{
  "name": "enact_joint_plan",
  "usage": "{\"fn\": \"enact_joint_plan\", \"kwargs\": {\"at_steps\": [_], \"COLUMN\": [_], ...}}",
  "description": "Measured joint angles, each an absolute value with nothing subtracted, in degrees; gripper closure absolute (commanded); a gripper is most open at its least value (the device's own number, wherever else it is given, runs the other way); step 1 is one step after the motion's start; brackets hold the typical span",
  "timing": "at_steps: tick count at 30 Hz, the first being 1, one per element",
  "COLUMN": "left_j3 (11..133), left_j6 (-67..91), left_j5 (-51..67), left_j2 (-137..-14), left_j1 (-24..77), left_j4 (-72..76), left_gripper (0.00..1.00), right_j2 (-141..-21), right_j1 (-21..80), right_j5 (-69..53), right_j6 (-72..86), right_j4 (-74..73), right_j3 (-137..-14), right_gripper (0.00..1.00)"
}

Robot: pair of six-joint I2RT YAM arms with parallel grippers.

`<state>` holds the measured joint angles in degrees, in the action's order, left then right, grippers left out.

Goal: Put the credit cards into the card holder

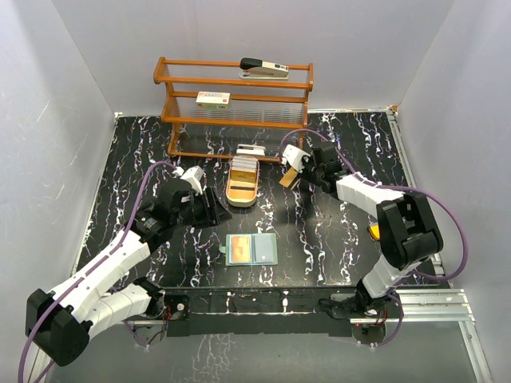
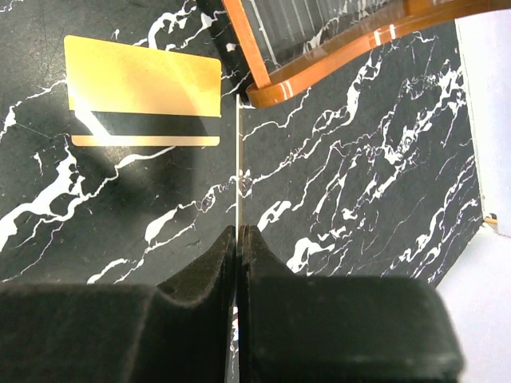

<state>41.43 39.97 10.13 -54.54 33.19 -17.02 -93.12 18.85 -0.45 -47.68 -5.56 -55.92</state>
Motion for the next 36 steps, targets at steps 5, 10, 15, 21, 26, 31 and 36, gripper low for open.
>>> {"fn": "enact_joint_plan", "kwargs": {"at_steps": [5,10,15,21,26,31,36], "left_j3": [41.21,41.15,41.12,41.12,41.12,41.12,41.12], "left_j6": [39.79,39.62,39.29,38.7,38.5,38.26,37.54], "left_j5": [9.78,9.58,9.21,8.69,8.51,8.51,8.69], "left_j2": [-54.57,-54.54,-54.57,-54.57,-54.81,-54.98,-56.21], "left_j1": [33.19,33.19,33.19,33.19,33.19,33.19,33.19], "left_j4": [-17.34,-17.47,-18.26,-18.46,-18.48,-18.46,-18.44], "left_gripper": [0.5,0.49,0.49,0.49,0.49,0.48,0.5], "right_j2": [-96.36,-100.55,-104.25,-106.26,-106.5,-106.52,-106.0], "right_j1": [18.85,18.85,18.85,18.85,18.85,18.85,18.85], "right_j5": [-1.72,-2.42,-2.5,-1.23,-1.56,-3.73,-5.78], "right_j6": [-49.87,-51.29,-52.16,-52.49,-53.15,-53.89,-54.13], "right_j4": [-3.27,-2.09,0.05,3.77,5.15,4.69,3.55], "right_j3": [-56.12,-57.56,-58.98,-59.46,-59.46,-59.05,-58.85], "right_gripper": [1.0,1.0,1.0,1.0,1.0,1.0,1.0]}}
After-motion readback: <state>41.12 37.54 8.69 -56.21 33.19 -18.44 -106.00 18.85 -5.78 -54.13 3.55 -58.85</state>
